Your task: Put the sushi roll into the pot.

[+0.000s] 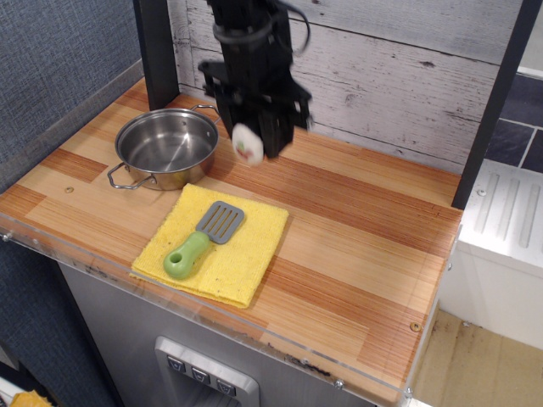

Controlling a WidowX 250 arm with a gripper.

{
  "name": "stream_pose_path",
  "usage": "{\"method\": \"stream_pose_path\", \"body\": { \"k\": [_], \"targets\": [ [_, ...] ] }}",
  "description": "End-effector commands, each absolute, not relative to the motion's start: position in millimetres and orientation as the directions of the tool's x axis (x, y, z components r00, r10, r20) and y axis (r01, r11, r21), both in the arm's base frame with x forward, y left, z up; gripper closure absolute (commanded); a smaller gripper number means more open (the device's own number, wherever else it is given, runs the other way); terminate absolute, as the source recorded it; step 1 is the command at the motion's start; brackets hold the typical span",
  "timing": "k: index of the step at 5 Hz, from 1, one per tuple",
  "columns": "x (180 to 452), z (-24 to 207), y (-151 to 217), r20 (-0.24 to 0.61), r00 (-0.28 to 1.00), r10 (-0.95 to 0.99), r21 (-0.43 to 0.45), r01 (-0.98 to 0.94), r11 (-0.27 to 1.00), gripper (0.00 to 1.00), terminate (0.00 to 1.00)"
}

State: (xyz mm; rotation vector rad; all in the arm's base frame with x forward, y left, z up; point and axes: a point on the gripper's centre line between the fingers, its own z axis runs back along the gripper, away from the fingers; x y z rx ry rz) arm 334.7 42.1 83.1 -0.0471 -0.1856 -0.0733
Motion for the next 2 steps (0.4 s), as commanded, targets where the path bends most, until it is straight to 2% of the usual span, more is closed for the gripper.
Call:
{"method": "stream_pose_path", "body": {
  "k": [1, 2],
  "targets": [
    [349.4, 79.9, 145.9, 0.195, 0.978, 0.075, 0.005, -0.077, 0.997, 1.0, 0.0],
    [349.6, 74.1, 146.5, 0.167, 0.984, 0.062, 0.017, -0.066, 0.998, 1.0, 0.0]
  ]
}}
